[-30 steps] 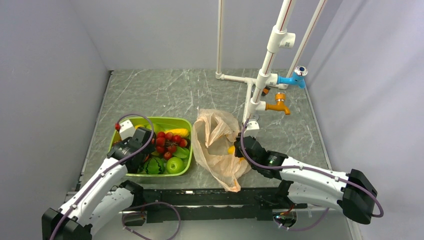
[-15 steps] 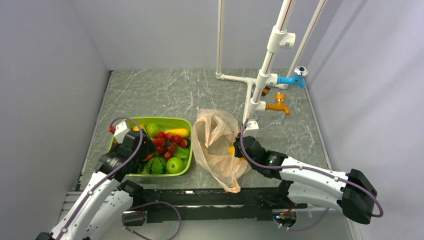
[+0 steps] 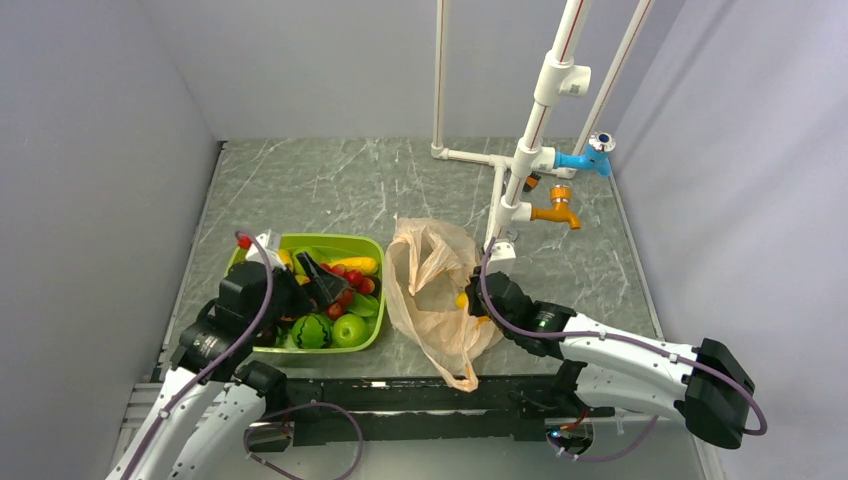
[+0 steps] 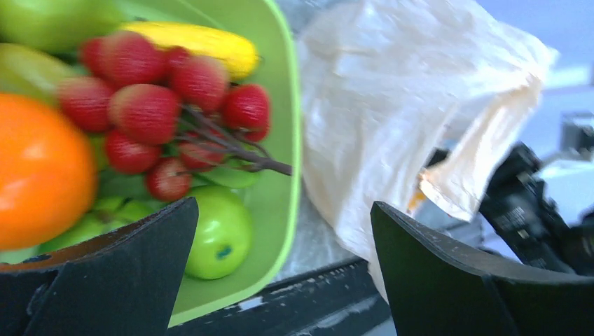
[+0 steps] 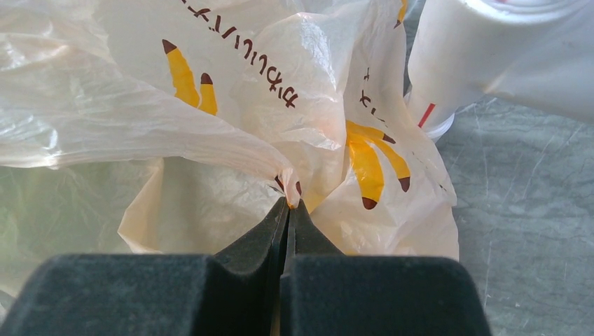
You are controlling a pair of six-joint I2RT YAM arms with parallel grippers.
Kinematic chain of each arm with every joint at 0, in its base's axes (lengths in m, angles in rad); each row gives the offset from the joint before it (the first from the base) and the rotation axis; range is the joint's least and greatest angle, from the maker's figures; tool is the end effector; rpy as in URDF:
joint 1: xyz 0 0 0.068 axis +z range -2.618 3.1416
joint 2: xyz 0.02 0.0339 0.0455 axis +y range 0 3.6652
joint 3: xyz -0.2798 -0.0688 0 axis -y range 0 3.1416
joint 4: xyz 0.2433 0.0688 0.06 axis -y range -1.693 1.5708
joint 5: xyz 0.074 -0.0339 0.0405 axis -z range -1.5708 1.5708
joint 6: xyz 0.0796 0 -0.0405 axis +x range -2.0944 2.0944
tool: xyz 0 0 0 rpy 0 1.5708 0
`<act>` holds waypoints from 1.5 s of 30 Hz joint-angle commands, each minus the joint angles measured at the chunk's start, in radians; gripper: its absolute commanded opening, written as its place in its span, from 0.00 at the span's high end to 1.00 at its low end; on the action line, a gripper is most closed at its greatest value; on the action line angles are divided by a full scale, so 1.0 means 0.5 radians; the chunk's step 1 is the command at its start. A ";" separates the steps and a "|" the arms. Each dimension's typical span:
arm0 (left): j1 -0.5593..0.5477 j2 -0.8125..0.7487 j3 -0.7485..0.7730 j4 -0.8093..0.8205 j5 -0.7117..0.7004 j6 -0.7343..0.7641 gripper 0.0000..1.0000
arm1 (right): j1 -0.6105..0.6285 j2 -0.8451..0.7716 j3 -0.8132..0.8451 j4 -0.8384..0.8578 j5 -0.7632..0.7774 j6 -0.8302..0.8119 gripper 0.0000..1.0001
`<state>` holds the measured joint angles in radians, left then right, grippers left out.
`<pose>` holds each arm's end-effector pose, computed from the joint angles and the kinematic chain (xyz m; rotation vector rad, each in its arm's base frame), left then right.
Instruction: Take the fake fruits out of the plastic bag
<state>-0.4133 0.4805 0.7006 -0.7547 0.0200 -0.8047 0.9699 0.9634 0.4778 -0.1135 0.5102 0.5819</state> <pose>0.1169 -0.0530 0.2763 -0.4148 2.1569 -0.7342 0.1576 0.1611 0.2019 -0.1204 2.1049 0.3837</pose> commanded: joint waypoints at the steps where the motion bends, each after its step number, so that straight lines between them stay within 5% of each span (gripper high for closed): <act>1: -0.003 -0.009 -0.202 0.601 0.648 -0.079 0.00 | -0.007 0.014 0.102 0.030 -0.049 -0.032 1.00; 5: -0.310 0.053 -0.399 1.170 0.645 -0.224 0.01 | -0.008 0.015 0.130 -0.031 -0.067 -0.040 1.00; 10: -1.029 0.525 -0.127 1.258 0.219 -0.044 0.09 | -0.007 -0.102 0.145 -0.154 -0.072 -0.028 1.00; 14: -1.344 0.859 -0.051 1.475 0.104 0.017 0.18 | -0.008 -0.254 0.142 -0.322 -0.059 0.037 1.00; 20: -1.522 1.419 0.108 1.815 0.044 0.058 0.31 | -0.006 -0.493 0.147 -0.795 -0.073 0.346 1.00; 26: -1.554 1.854 0.483 1.601 -0.212 0.131 0.37 | -0.008 -0.555 0.149 -1.495 0.127 1.054 1.00; 31: -1.538 2.101 0.658 1.551 -0.256 0.223 0.37 | -0.011 -0.419 0.099 -1.731 0.267 1.513 0.95; 38: -1.485 2.355 0.653 1.647 -0.219 0.135 0.44 | -0.092 -0.267 0.036 -1.432 0.322 1.452 0.95; 45: -1.507 2.454 0.359 1.898 -0.089 -0.066 0.52 | -0.150 -0.383 -0.096 -1.083 0.023 1.206 0.95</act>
<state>-1.1545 1.7012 0.9646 0.0822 -0.0643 -0.7704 0.9031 0.8227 0.4690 -0.7929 0.6025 1.2575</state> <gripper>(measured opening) 0.492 0.049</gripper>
